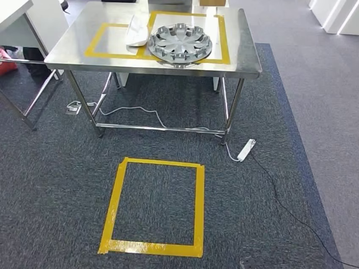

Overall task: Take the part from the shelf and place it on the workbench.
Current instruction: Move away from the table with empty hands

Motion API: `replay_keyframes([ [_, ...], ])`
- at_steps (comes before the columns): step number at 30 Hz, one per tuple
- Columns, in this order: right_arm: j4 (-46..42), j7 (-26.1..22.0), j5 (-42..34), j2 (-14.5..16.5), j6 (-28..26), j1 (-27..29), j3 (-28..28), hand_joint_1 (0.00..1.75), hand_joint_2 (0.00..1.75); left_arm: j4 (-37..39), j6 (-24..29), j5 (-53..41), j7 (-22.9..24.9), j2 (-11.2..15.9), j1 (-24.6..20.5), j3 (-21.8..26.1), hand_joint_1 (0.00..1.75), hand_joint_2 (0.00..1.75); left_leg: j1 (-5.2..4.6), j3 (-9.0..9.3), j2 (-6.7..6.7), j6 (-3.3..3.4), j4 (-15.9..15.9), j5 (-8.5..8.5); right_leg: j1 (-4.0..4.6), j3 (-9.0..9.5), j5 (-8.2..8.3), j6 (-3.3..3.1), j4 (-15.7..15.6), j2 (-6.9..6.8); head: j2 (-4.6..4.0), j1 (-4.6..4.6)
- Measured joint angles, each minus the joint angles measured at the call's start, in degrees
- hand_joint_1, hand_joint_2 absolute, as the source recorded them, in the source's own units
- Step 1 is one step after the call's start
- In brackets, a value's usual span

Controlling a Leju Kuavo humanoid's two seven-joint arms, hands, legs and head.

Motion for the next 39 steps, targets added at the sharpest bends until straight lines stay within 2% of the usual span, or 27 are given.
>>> replay_keyframes([
  [1, 0.1, 0.0, -0.3, 0.0, 0.1, -0.1, -0.1, 0.0, 1.75, 0.2, 0.0, 0.0, -0.2, 0.0, 0.0, 0.1, 0.0, 0.0, -0.03, -1.08, 0.03, 0.05, 0.1, 0.85, -0.04, -0.71, -2.56, 0.17, 3.6, 0.1, 0.0, 0.13],
  [2, 0.3, 0.1, -0.6, 0.0, 0.2, -0.2, -0.2, 0.0, 1.75, 0.3, -0.1, 0.1, -0.3, -0.1, -0.1, 0.2, 0.0, 0.0, -0.05, -2.18, 0.07, 0.01, 0.1, 1.67, -0.07, -0.9, -3.68, 0.28, 6.7, 0.15, 0.0, 0.17],
  [3, 0.4, 0.0, -0.9, 0.0, 0.3, -0.2, -0.3, 0.0, 1.75, 0.5, -0.1, 0.1, -0.5, -0.1, -0.2, 0.3, 0.0, 0.0, -0.06, -3.3, 0.13, -0.08, 0.3, 2.49, -0.11, -0.36, -3.23, 0.36, 8.4, 0.17, 0.0, 0.17],
  [4, 0.5, 0.0, -1.3, 0.0, 0.4, -0.3, -0.5, 0.0, 1.75, 0.7, -0.2, 0.2, -0.6, -0.1, -0.2, 0.3, 0.0, 0.0, -0.04, -4.41, 0.19, -0.21, 0.4, 3.28, -0.16, 1.14, -1.63, 0.39, 8.3, 0.17, 0.0, 0.17],
  [6, 0.6, 0.0, -1.8, 0.0, 0.6, -0.4, -0.8, 0.0, 1.75, 1.0, -0.2, 0.3, -0.7, -0.3, -0.4, 0.3, 0.0, 0.0, -0.02, -6.26, 0.22, -0.59, 0.7, 4.73, -0.26, 6.93, 1.2, 0.34, 2.3, 0.18, 0.0, 0.19],
  [8, 0.6, -0.1, -2.0, 0.0, 0.7, -0.7, -1.2, 0.0, 1.75, 1.1, -0.2, 0.3, -0.8, -0.4, -0.6, 0.4, 0.0, 0.0, -0.12, -7.29, 0.19, -1.18, 0.9, 6.09, -0.17, 13.17, 0.32, -0.16, -6.6, 0.26, 0.0, 0.25],
  [10, 0.7, -0.2, -2.1, 0.0, 0.7, -0.9, -1.4, 0.0, 1.75, 1.3, -0.2, 0.3, -0.8, -0.4, -0.8, 0.4, 0.0, 0.0, -0.08, -7.63, 0.21, -1.91, 0.7, 7.46, 0.13, 15.12, -0.91, -1.07, -10.6, 0.34, -0.01, 0.29],
  [12, 0.9, -0.2, -2.3, 0.1, 0.7, -0.8, -1.4, 0.0, 1.75, 1.5, -0.2, 0.3, -0.8, -0.5, -0.7, 0.4, 0.0, 0.0, 0.19, -7.97, 0.1, -2.67, 0.7, 7.55, 0.17, 14.04, 0.0, -2.12, -10.6, 0.12, -0.01, 0.28],
  [13, 1.0, -0.2, -2.4, 0.1, 0.8, -0.8, -1.5, 0.0, 1.75, 1.6, -0.2, 0.3, -0.8, -0.5, -0.6, 0.4, 0.0, 0.0, 0.29, -8.4, 0.0, -2.98, 1.8, 5.78, 0.13, 13.4, 0.71, -2.65, -10.7, -0.04, -0.01, 0.17],
  [16, 1.1, -0.2, -3.2, 0.2, 0.9, -0.7, -1.9, 0.0, 1.75, 1.7, -0.3, 0.4, -0.8, -0.5, -0.5, 0.4, 0.0, 0.0, 0.46, -10.21, -0.2, -3.49, 11.1, -3.8, 0.24, 10.85, 3.02, -3.51, -10.6, -0.29, -0.01, -0.1],
  [17, 1.1, -0.3, -3.5, 0.2, 0.9, -0.7, -2.1, 0.0, 1.75, 1.7, -0.3, 0.5, -0.8, -0.5, -0.5, 0.4, 0.0, 0.0, 0.48, -10.39, -0.21, -3.58, 14.6, -5.39, 0.33, 9.88, 3.75, -3.54, -10.5, -0.36, -0.02, -0.1],
  [18, 1.1, -0.3, -3.8, 0.2, 0.9, -0.7, -2.3, 0.0, 1.75, 1.7, -0.3, 0.5, -0.9, -0.5, -0.5, 0.4, 0.0, 0.0, 0.48, -10.07, -0.22, -3.6, 16.9, -5.42, 0.4, 8.95, 4.43, -3.52, -10.3, -0.42, -0.02, -0.1],
  [19, 1.1, -0.3, -4.0, 0.2, 1.0, -0.7, -2.5, 0.0, 1.75, 1.7, -0.3, 0.5, -0.9, -0.5, -0.5, 0.5, 0.0, 0.0, 0.48, -9.01, -0.24, -3.54, 17.4, -4.22, 0.47, 7.91, 5.12, -3.44, -10.0, -0.46, -0.02, -0.1],
  [20, 1.1, -0.3, -4.3, 0.2, 1.0, -0.7, -2.7, 0.0, 1.75, 1.7, -0.3, 0.6, -0.9, -0.5, -0.6, 0.5, 0.0, 0.0, 0.47, -7.04, -0.27, -3.36, 16.0, -2.55, 0.51, 6.82, 5.77, -3.3, -9.6, -0.46, -0.01, -0.1],
  [22, 1.1, -0.5, -4.7, 0.2, 1.1, -0.7, -3.0, 0.0, 1.75, 1.7, -0.3, 0.8, -0.9, -0.4, -0.7, 0.5, 0.0, 0.0, 0.32, -1.02, -0.39, -2.77, 8.5, -1.04, 0.61, 4.86, 6.83, -2.87, -8.6, -0.41, 0.0, -0.12],
  [24, 1.1, -0.6, -5.1, 0.2, 1.2, -0.7, -3.2, 0.0, 1.75, 1.7, -0.3, 0.9, -1.0, -0.4, -0.8, 0.5, 0.0, 0.0, 0.05, 3.43, -0.48, -2.26, 1.4, -2.43, 0.69, 3.51, 7.79, -2.33, -7.8, -0.46, 0.0, -0.09],
  [25, 1.1, -0.6, -5.2, 0.2, 1.2, -0.7, -3.3, 0.0, 1.75, 1.7, -0.3, 0.9, -1.1, -0.4, -0.9, 0.5, 0.0, 0.0, -0.12, 4.1, -0.49, -2.06, -0.3, -3.03, 0.7, 3.03, 8.31, -2.03, -7.7, -0.53, 0.0, -0.05],
  [27, 1.1, -0.6, -5.4, 0.2, 1.2, -0.7, -3.5, 0.0, 0.87, 1.8, -0.2, 1.0, -1.3, -0.4, -0.9, 0.5, 0.0, 0.0, -0.08, 3.25, -0.33, -1.49, -0.8, -2.7, 0.54, 2.25, 8.79, -1.4, -7.5, -0.52, -0.01, -0.08],
  [28, 1.1, -0.6, -5.4, 0.2, 1.2, -0.6, -3.7, 0.0, 0.44, 1.8, -0.2, 1.0, -1.4, -0.4, -0.8, 0.5, 0.0, 0.0, 0.0, 2.67, -0.21, -1.05, -0.9, -2.18, 0.45, 1.67, 7.73, -1.07, -6.7, -0.37, -0.01, -0.03],
  [29, 1.1, -0.7, -5.5, 0.2, 1.2, -0.5, -3.9, 0.0, 0.0, 1.8, -0.2, 1.1, -1.4, -0.4, -0.8, 0.5, 0.0, 0.0, 0.12, 2.02, -0.09, -0.68, -1.1, -1.55, 0.36, 0.88, 5.59, -0.72, -4.8, -0.17, -0.01, 0.0],
  [31, 1.1, -0.8, -5.7, 0.2, 1.4, -0.5, -4.1, 0.0, 0.0, 1.8, -0.1, 1.1, -1.5, -0.4, -0.8, 0.5, 0.0, 0.0, 0.15, 0.54, 0.02, -0.36, -1.1, -0.31, 0.16, -1.05, -0.06, -0.12, 1.5, 0.12, -0.01, 0.18],
  [32, 1.1, -0.8, -5.8, 0.2, 1.5, -0.5, -4.2, 0.0, 0.0, 1.8, -0.1, 1.1, -1.5, -0.5, -0.8, 0.5, 0.0, 0.0, 0.15, -0.29, 0.08, -0.4, -1.0, 0.35, 0.09, -1.76, -1.76, 0.11, 5.1, 0.16, -0.01, 0.24],
  [33, 1.1, -0.9, -5.9, 0.2, 1.6, -0.5, -4.2, 0.0, 0.0, 1.8, 0.0, 1.1, -1.5, -0.5, -0.8, 0.5, 0.0, 0.0, 0.15, -1.1, 0.14, -0.49, -1.0, 0.97, 0.02, -1.92, -1.95, 0.29, 7.7, 0.16, -0.01, 0.28],
  [34, 1.1, -0.9, -6.0, 0.2, 1.7, -0.4, -4.2, 0.0, 0.0, 1.9, 0.0, 1.1, -1.5, -0.5, -0.8, 0.5, 0.0, 0.0, 0.16, -1.89, 0.2, -0.61, -0.9, 1.58, -0.06, -1.32, -0.94, 0.4, 8.8, 0.15, -0.01, 0.3],
  [35, 1.1, -1.0, -6.1, 0.2, 1.7, -0.4, -4.2, 0.0, 0.0, 1.9, 0.0, 1.1, -1.5, -0.5, -0.8, 0.5, 0.0, 0.0, 0.19, -2.58, 0.24, -0.77, -0.9, 2.15, -0.16, 0.36, 0.78, 0.45, 7.8, 0.15, -0.01, 0.32],
  [37, 1.1, -1.2, -6.3, 0.2, 1.9, -0.5, -4.3, 0.0, 0.0, 1.9, 0.0, 1.2, -1.5, -0.6, -0.9, 0.5, 0.0, 0.0, 0.18, -3.52, 0.26, -1.25, -0.7, 3.05, -0.28, 6.52, 2.87, 0.38, 0.6, 0.13, -0.01, 0.36],
  [39, 1.1, -1.4, -6.5, 0.2, 2.0, -0.7, -4.5, 0.0, 0.0, 1.9, 0.0, 1.2, -1.6, -0.6, -1.0, 0.5, 0.0, 0.0, 0.02, -4.13, 0.27, -1.89, -0.3, 3.77, -0.24, 11.83, 1.75, -0.04, -7.2, 0.2, 0.0, 0.48],
])
